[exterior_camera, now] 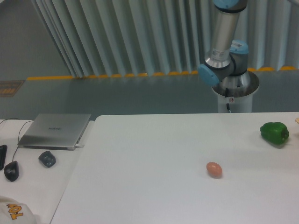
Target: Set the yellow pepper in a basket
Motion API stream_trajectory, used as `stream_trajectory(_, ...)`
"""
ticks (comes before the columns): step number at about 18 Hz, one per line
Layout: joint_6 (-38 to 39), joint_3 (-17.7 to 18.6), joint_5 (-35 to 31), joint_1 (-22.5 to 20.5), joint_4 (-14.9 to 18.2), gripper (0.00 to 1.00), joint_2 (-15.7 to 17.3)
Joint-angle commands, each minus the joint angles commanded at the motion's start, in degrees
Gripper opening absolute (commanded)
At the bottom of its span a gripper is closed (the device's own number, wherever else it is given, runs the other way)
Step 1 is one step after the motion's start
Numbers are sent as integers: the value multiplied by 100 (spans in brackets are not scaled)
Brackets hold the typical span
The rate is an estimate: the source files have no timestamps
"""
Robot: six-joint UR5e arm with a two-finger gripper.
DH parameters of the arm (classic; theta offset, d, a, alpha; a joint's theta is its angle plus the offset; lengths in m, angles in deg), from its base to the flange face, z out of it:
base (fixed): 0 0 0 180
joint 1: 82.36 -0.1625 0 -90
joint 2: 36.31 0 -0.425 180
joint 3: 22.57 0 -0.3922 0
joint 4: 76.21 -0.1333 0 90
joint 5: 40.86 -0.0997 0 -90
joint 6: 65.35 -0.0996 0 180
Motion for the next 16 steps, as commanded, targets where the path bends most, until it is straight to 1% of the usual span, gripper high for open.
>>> stream_trajectory(3, -351, -27, 0, -176, -18, 40, -185)
stream_trajectory(4, -396, -27, 9, -220, -61, 40, -220)
stream_trajectory(5, -405, -27, 0, -238, -175, 43, -264)
stream_trajectory(6, -405, -27, 0, -247, -193, 52, -290)
stream_trajectory(8, -492, -27, 26, -264, -211, 100, -308)
stream_trajectory(11, -1141, 35, 298, -387, -193, 100, -238)
stream_trajectory(13, -1563, 35, 474, -545, -150, 100, -221)
stream_trajectory(16, -1636, 35, 842, -581, -106, 100, -124)
